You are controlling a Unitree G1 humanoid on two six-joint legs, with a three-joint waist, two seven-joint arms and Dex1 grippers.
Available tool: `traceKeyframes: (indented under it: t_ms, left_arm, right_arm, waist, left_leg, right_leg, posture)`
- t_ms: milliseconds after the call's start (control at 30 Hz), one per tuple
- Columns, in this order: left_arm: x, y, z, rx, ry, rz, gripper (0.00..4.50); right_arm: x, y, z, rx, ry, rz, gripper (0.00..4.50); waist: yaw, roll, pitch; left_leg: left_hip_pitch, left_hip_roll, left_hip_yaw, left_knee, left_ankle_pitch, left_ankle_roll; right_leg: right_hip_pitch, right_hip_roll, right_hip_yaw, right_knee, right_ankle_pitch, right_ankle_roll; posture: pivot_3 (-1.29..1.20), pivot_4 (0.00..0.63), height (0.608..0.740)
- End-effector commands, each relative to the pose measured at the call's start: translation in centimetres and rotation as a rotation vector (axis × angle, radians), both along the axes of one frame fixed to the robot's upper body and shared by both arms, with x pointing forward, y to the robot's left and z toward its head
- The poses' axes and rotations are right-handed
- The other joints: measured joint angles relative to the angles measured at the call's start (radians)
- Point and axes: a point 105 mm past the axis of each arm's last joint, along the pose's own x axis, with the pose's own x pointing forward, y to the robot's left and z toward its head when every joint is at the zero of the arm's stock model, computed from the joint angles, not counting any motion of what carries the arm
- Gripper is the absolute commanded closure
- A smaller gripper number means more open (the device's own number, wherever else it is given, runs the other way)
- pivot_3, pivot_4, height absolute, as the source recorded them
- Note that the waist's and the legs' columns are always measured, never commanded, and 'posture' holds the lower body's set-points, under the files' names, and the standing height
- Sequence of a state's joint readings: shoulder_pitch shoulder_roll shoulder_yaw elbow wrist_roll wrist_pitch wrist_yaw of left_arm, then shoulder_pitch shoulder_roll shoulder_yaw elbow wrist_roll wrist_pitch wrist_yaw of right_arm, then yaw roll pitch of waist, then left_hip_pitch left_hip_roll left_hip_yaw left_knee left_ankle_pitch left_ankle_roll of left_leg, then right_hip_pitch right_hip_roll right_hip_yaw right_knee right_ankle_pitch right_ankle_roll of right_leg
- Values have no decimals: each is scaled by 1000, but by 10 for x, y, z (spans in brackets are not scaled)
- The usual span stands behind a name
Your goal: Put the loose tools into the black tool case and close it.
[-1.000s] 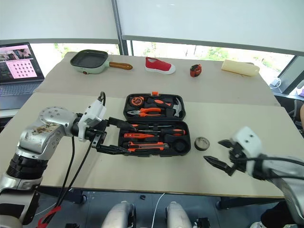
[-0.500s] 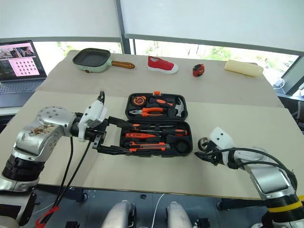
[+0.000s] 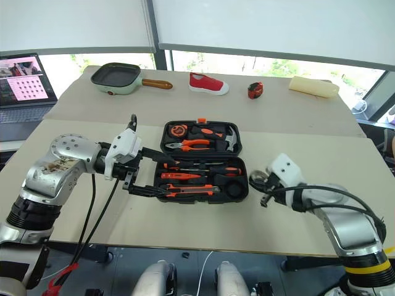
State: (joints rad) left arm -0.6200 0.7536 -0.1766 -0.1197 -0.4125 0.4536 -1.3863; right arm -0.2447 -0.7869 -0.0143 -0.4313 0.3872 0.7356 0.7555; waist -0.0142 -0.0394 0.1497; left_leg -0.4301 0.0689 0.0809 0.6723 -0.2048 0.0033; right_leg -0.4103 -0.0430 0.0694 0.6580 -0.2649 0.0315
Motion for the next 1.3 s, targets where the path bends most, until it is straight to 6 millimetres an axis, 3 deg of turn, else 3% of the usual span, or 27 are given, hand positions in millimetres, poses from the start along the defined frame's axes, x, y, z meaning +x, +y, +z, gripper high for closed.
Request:
traceKeyframes:
  t_ms: [33, 233, 400, 533, 733, 933, 1133, 1300]
  left_arm:
    - [-3, 0, 3, 0, -39, -11, 0]
    - [-3, 2, 1, 7, -40, -7, 0]
    - [0, 4, -2, 13, -47, 1, 0]
    - [1, 4, -3, 14, -49, 2, 0]
    - [3, 5, -5, 14, -52, 5, 0]
    - [6, 5, -5, 13, -60, 12, 0]
    - [9, 5, -4, 10, -67, 26, 0]
    - [26, 24, -11, 34, -76, 158, 0]
  right_arm:
    - [-6, 24, 7, -10, -13, 80, 4479]
    - [-16, 28, -18, -101, 69, 133, 4479]
    - [-17, 18, -42, -194, 104, 119, 4479]
    - [-19, 18, -40, -206, 98, 127, 4479]
    - [-33, 26, -31, -170, 103, 179, 2476]
    - [-45, 29, -8, -125, 90, 198, 428]
    - [-39, 14, 13, -86, 73, 148, 428]
    - [-13, -20, 16, -104, 42, 9, 428]
  waist:
    - [1, 0, 0]
    - [12, 0, 0]
    - [12, 0, 0]
    - [19, 0, 0]
    - [27, 0, 0]
    - [24, 0, 0]
    - [25, 0, 0]
    - [24, 0, 0]
  left_leg:
    - [0, 0, 0, 0, 0, 0]
    - [-4, -1, 1, 0, 0, 0]
    - [-11, -1, 1, 3, 0, 0]
    - [-11, -1, 1, 4, 0, 0]
    - [-11, -1, 1, 4, 0, 0]
    - [-11, -1, 1, 3, 0, 0]
    - [-11, -1, 1, 4, 0, 0]
    - [-10, -1, 1, 4, 0, 0]
  right_leg:
    - [0, 0, 0, 0, 0, 0]
    - [-4, -1, 0, 0, 0, 0]
    - [-11, -1, 0, 4, 0, 0]
    - [-11, -1, 0, 4, 0, 0]
    - [-11, -1, 0, 4, 0, 0]
    - [-11, -1, 0, 4, 0, 0]
    - [-11, -1, 0, 4, 0, 0]
    - [-11, -1, 0, 4, 0, 0]
  posture:
    - [0, 150, 740]
    - [0, 150, 740]
    - [0, 150, 740]
    - [0, 150, 740]
    - [0, 150, 740]
    - [0, 150, 740]
    - [0, 150, 740]
    - [0, 150, 740]
